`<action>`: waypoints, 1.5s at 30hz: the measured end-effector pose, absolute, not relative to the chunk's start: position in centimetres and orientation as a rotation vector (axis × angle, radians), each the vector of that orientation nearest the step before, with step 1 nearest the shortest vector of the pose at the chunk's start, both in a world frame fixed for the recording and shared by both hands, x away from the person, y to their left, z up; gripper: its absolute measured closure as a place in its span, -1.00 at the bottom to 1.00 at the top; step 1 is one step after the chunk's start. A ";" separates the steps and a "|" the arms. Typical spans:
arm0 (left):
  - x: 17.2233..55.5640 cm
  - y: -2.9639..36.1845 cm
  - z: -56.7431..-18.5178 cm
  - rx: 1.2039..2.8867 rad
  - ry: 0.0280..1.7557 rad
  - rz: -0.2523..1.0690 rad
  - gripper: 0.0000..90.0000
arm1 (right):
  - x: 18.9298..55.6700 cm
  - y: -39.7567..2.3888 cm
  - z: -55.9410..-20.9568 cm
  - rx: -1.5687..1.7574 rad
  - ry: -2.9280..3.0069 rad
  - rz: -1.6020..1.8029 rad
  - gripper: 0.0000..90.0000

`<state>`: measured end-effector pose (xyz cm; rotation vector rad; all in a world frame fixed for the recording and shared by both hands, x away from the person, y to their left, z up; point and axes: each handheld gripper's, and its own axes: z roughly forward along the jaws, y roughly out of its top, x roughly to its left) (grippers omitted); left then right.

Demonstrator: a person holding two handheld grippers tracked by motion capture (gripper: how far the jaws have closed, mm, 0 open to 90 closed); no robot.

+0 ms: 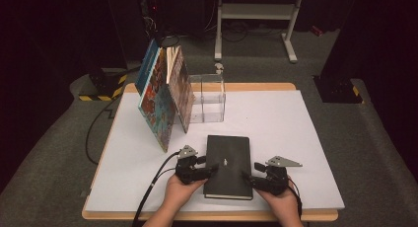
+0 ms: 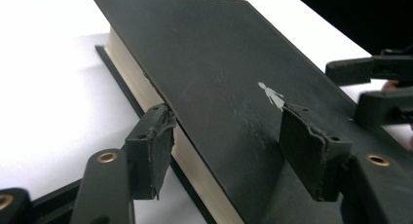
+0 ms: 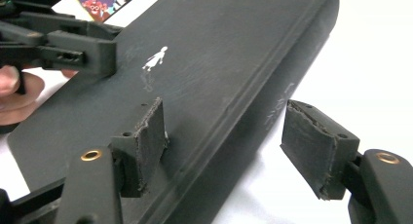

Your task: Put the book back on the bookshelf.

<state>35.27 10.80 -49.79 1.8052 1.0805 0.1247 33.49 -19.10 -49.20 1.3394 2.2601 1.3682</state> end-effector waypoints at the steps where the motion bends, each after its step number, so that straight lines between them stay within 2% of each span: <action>1: 34.9 10.7 -49.7 1.809 1.075 0.133 -0.15 | 33.5 -19.2 -49.2 1.347 2.255 1.367 -0.28; 5: 34.0 10.7 -49.3 1.800 1.048 0.147 -0.16 | 33.6 -19.7 -49.1 1.352 2.244 1.364 -0.28; 11: 34.8 10.9 -49.2 1.833 1.027 0.172 -0.21 | 33.5 -19.7 -49.1 1.352 2.242 1.358 -0.27; 23: 36.7 10.2 -47.2 1.817 0.951 0.156 -0.16 | 33.5 -19.8 -49.1 1.344 2.230 1.395 -0.27; 29: 38.1 10.8 -47.4 1.819 0.918 0.096 0.09 | 33.4 -19.6 -49.0 1.335 2.238 1.410 -0.28; 33: 37.8 10.9 -47.4 1.802 0.890 0.108 0.17 | 33.8 -19.5 -49.2 1.348 2.248 1.431 -0.34; 37: 37.2 10.7 -47.0 1.796 0.826 0.173 0.25 | 34.8 -19.1 -49.0 1.369 2.277 1.454 -0.45; 45: 36.5 10.9 -46.8 1.779 0.743 0.243 0.27 | 36.2 -18.7 -49.0 1.419 2.328 1.473 -0.68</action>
